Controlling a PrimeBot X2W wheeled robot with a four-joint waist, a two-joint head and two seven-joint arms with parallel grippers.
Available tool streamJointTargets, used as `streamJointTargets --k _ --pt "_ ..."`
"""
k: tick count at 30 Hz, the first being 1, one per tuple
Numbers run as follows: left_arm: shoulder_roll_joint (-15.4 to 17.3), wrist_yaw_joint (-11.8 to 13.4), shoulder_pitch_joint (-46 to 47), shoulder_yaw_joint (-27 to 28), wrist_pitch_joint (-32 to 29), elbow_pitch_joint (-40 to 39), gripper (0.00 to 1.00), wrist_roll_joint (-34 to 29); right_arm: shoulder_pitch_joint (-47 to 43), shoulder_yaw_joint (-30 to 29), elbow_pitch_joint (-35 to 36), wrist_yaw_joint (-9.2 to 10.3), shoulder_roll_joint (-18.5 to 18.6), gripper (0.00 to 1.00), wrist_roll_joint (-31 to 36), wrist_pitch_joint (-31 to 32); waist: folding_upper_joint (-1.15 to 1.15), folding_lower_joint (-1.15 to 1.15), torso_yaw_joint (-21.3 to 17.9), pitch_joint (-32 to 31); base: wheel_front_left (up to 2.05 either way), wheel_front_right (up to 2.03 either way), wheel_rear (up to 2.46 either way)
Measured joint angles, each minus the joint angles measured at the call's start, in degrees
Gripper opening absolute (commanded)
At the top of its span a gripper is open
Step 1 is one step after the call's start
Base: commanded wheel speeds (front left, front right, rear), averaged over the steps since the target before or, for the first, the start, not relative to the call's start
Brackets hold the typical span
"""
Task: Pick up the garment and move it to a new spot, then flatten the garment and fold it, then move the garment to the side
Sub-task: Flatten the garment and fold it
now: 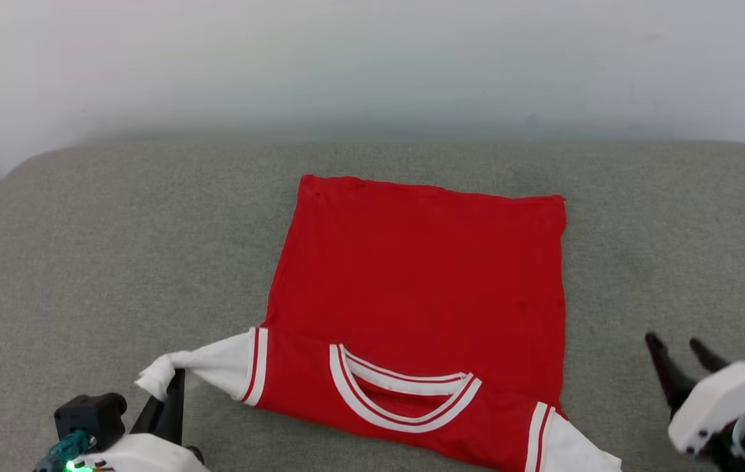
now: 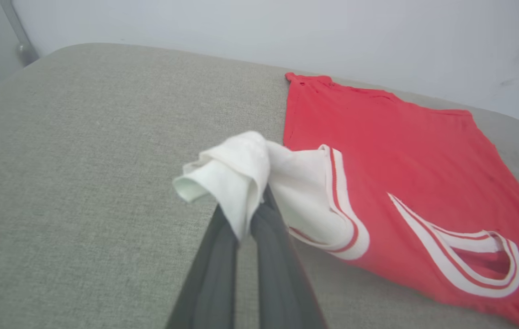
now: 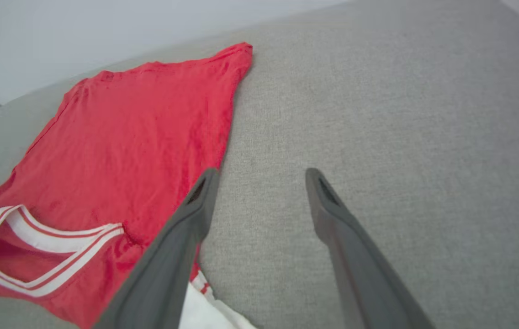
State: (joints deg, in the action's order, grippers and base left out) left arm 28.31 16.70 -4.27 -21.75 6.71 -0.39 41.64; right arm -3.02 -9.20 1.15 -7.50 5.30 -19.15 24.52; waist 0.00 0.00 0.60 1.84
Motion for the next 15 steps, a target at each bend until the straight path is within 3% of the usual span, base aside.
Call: streamJointTargets --k 7,15 --pt "-0.58 -0.51 5.73 -0.84 0.53 -4.63 0.0 -1.93 22.9 -4.19 -18.48 0.0 3.04 1.0 -1.66 0.08 0.0 0.01 1.76 5.92 0.0 0.0 0.0" --pt "-1.63 -3.63 13.41 -1.53 2.54 -4.88 0.0 -3.22 46.35 -4.07 -37.08 0.0 6.36 1.0 0.63 8.7 0.0 0.02 5.34 14.82 0.0 0.0 0.0"
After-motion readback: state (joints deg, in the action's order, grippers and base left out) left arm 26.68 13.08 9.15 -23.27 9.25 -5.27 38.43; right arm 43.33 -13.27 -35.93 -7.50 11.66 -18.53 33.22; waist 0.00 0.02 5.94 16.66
